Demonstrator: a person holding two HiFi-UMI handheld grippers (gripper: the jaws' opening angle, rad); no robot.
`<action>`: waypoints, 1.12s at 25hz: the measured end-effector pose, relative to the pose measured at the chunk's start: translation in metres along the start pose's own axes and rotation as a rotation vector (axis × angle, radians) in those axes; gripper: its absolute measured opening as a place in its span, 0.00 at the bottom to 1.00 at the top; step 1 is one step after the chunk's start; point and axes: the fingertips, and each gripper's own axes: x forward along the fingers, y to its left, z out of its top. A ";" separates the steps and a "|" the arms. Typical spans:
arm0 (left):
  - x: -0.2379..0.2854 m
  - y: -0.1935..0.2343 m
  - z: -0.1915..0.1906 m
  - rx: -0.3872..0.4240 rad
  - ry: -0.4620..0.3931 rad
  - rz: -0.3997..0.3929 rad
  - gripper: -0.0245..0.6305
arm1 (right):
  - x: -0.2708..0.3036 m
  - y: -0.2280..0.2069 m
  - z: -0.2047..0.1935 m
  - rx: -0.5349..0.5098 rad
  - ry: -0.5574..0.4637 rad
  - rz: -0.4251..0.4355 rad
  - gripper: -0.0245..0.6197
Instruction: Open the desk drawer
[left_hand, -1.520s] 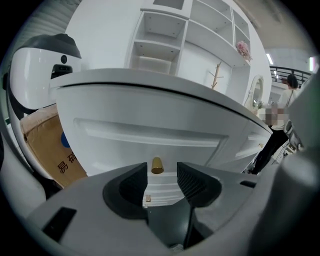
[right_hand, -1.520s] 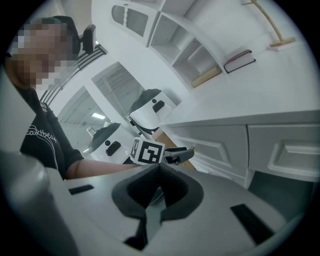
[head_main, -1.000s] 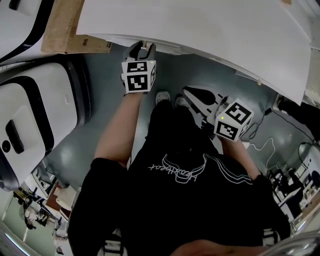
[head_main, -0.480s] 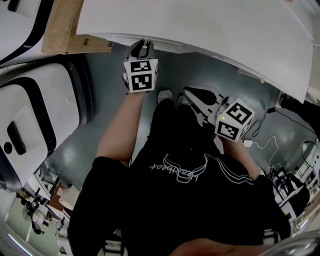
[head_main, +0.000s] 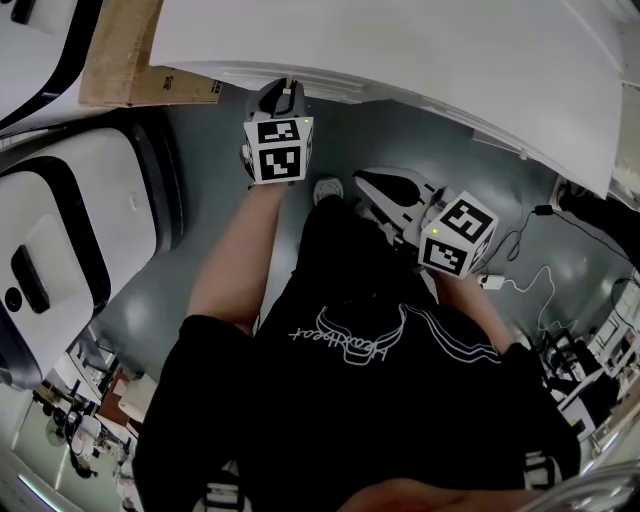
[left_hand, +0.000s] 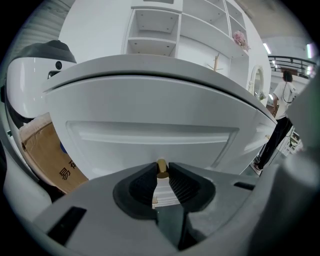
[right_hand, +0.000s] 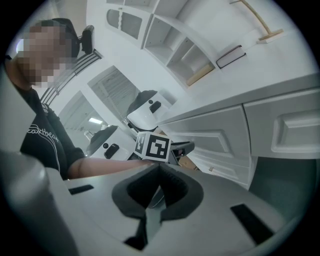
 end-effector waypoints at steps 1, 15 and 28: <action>0.000 0.000 -0.001 -0.002 0.004 -0.001 0.15 | 0.001 0.002 -0.002 0.001 0.002 0.004 0.05; -0.010 0.000 -0.010 -0.014 0.003 0.005 0.15 | -0.014 0.009 -0.022 0.009 0.003 0.006 0.05; -0.028 -0.003 -0.024 -0.027 -0.008 0.007 0.15 | -0.037 0.023 -0.049 0.011 0.012 -0.008 0.05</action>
